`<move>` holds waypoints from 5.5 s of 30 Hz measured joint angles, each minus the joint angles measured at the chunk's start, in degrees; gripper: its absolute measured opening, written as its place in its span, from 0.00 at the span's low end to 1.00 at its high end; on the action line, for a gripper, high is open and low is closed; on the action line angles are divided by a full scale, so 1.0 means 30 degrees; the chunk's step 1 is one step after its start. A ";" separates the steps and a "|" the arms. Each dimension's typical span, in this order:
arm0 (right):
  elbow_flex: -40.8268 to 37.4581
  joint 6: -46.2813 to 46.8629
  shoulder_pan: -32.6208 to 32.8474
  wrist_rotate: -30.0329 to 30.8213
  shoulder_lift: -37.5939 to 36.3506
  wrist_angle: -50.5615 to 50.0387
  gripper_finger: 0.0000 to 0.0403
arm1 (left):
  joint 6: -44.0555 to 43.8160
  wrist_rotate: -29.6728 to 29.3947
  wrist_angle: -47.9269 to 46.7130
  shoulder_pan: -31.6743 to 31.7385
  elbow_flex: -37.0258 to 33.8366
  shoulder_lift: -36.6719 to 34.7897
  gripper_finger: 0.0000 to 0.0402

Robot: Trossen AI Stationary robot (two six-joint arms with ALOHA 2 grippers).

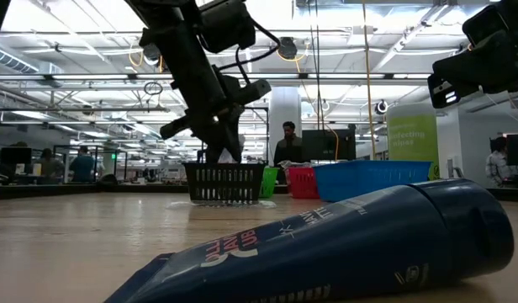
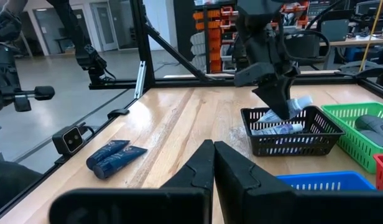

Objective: Pick & Place Travel size toiletries
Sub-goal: Put the white toothpaste into the black bin, then put the bottom blue shave cream into the blue bin

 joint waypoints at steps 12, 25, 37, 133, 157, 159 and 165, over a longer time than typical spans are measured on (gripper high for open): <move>0.0002 0.0000 0.0000 -0.0002 0.0002 0.0012 0.01 | 0.0480 0.1772 -0.0048 0.0322 0.0000 -0.0015 0.48; 0.0000 0.0000 -0.0002 -0.0004 0.0002 0.0005 0.01 | 0.6482 -0.0312 0.0230 -0.2671 0.0007 -0.4560 0.61; 0.0000 0.0000 0.0005 0.0000 -0.0005 -0.0003 0.01 | 1.2499 -0.6279 0.5648 -1.1867 -0.3506 -0.8491 0.61; 0.0000 0.0177 0.0002 -0.0007 0.0651 0.2465 0.01 | 1.2290 0.0573 -0.0332 -0.9496 0.6305 0.7386 0.12; 0.0000 0.3078 0.0001 0.0467 0.0671 0.4294 0.01 | 2.4496 -0.9683 -0.0802 -0.6085 0.6324 0.3104 0.07; 0.0000 0.2530 0.0005 0.1535 0.0763 0.4070 0.01 | 2.5261 -0.9632 -0.0528 -0.5482 0.6324 0.3111 0.06; -0.0539 0.3501 -0.0006 0.6964 0.4152 0.4822 0.03 | 2.7894 -0.9620 0.0166 -0.4466 0.6324 0.3104 0.03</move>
